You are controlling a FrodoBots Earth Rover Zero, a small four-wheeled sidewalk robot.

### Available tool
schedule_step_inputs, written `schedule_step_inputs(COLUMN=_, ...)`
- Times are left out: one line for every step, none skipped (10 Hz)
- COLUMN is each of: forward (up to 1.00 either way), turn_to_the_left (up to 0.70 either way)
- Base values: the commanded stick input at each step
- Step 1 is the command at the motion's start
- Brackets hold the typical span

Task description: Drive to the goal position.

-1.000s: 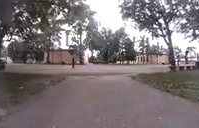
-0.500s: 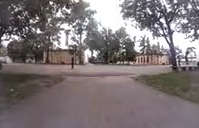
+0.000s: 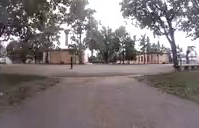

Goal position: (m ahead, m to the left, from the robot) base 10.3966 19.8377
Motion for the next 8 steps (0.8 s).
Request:
schedule_step_inputs(forward=0.6, turn_to_the_left=0.0)
schedule_step_inputs(forward=0.6, turn_to_the_left=0.0)
schedule_step_inputs(forward=0.6, turn_to_the_left=0.0)
schedule_step_inputs(forward=0.6, turn_to_the_left=0.0)
schedule_step_inputs(forward=0.6, turn_to_the_left=0.0)
schedule_step_inputs(forward=0.6, turn_to_the_left=0.0)
schedule_step_inputs(forward=0.6, turn_to_the_left=0.0)
schedule_step_inputs(forward=0.6, turn_to_the_left=0.0)
